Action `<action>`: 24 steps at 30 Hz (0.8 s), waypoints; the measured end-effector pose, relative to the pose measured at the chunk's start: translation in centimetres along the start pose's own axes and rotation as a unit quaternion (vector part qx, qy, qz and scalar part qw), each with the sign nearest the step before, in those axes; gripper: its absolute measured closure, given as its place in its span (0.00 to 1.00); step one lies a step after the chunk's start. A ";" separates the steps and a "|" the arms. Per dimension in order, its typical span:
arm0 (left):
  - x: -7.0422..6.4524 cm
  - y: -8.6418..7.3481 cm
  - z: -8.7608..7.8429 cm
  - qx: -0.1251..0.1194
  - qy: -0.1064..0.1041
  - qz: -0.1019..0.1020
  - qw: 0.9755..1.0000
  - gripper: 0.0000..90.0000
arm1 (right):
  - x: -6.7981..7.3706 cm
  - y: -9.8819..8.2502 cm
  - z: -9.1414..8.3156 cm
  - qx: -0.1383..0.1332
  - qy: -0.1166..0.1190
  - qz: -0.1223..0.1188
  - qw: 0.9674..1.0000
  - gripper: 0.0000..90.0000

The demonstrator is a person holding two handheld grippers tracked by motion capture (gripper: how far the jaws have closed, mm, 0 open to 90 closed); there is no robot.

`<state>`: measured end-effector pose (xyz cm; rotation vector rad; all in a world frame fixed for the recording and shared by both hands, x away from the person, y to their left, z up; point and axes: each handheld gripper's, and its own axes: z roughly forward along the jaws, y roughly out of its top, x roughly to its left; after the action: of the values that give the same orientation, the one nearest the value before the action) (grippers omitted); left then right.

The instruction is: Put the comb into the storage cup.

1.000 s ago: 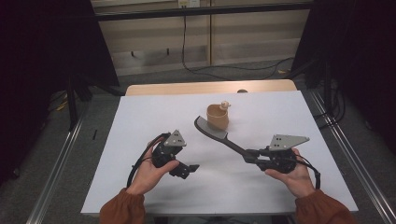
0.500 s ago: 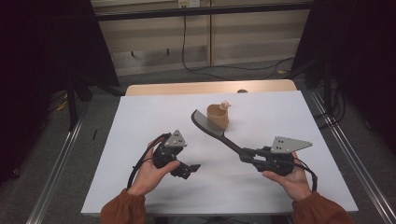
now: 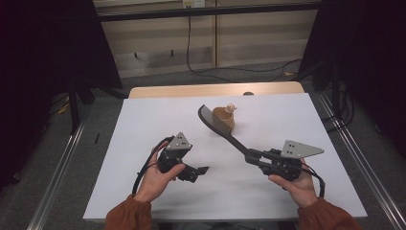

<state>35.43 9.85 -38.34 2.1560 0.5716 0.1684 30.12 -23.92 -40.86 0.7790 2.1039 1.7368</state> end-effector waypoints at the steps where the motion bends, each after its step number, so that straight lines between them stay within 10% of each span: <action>1: 0.0 0.0 0.0 -0.006 0.002 -0.001 1.000 0.05 | 0.0 0.0 0.0 -0.002 -0.001 -0.001 1.000 0.81; 13: -1.3 0.8 0.3 -0.112 0.022 0.008 0.993 0.05 | 0.1 0.0 0.1 -0.011 0.006 0.001 1.000 0.81; 24: -2.2 2.2 1.2 -0.151 -0.027 -0.021 0.988 0.05 | 0.1 0.0 0.2 -0.018 0.010 0.000 1.000 0.81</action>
<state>34.63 6.87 -37.11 1.8481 0.5227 0.1618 30.10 -23.71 -40.86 0.7548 2.0804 1.7847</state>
